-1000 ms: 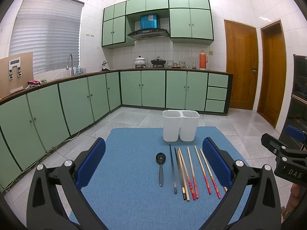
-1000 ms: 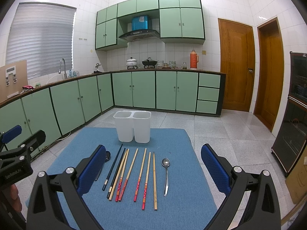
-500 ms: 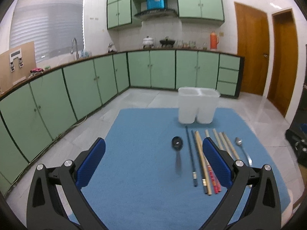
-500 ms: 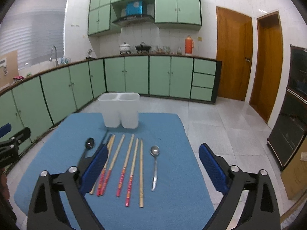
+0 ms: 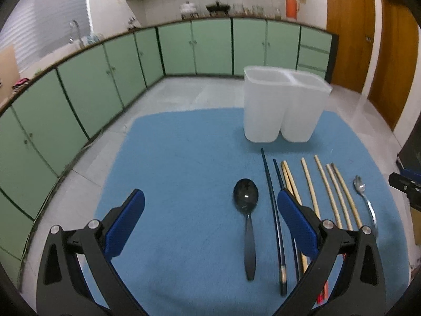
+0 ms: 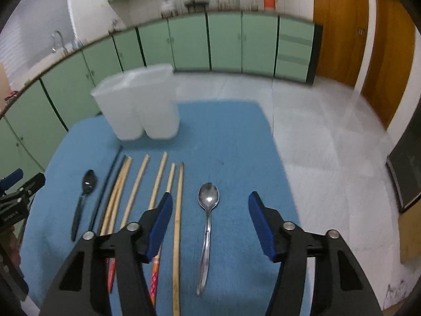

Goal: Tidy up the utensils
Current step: 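Grasp the black spoon with the left tool while the right tool grasps the silver spoon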

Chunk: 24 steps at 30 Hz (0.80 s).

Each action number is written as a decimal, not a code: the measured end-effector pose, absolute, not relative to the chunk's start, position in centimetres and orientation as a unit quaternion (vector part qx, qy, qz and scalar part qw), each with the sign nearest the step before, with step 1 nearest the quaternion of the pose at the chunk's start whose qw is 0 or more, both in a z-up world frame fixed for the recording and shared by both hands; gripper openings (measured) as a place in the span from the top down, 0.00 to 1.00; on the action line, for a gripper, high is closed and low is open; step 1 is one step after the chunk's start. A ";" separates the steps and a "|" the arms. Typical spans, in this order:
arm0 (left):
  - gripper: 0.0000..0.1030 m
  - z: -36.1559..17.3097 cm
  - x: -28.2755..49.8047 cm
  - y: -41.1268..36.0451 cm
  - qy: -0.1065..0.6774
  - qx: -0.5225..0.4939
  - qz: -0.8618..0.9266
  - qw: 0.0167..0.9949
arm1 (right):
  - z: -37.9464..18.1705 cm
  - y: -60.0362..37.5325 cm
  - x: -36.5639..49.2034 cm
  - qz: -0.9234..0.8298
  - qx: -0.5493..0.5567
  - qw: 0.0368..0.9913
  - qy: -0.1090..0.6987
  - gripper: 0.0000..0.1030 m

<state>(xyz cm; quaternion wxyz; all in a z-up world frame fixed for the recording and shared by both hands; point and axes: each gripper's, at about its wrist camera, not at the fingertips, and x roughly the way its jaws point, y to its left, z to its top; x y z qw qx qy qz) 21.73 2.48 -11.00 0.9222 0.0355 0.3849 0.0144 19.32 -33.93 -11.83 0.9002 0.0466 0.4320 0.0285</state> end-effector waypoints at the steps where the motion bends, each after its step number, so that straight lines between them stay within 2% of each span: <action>1: 0.07 -11.6 22.5 2.2 0.393 0.037 0.013 0.919 | -12.2 -34.0 20.0 0.031 0.051 0.896 0.440 0.47; 11: 0.10 -15.8 27.0 0.6 0.452 0.040 -0.004 0.891 | -16.3 -33.8 24.2 0.031 0.064 0.861 0.504 0.47; 16: 0.21 -17.2 28.0 0.7 0.472 0.033 -0.011 0.881 | -17.4 -34.2 25.1 0.029 0.069 0.851 0.520 0.51; 22: 0.21 -18.8 28.6 0.9 0.488 0.024 -0.018 0.872 | -17.9 -33.9 25.6 0.029 0.059 0.849 0.524 0.52; 24: 0.22 -18.7 28.6 1.1 0.484 0.020 -0.019 0.874 | -17.8 -33.7 25.8 0.025 0.055 0.849 0.524 0.55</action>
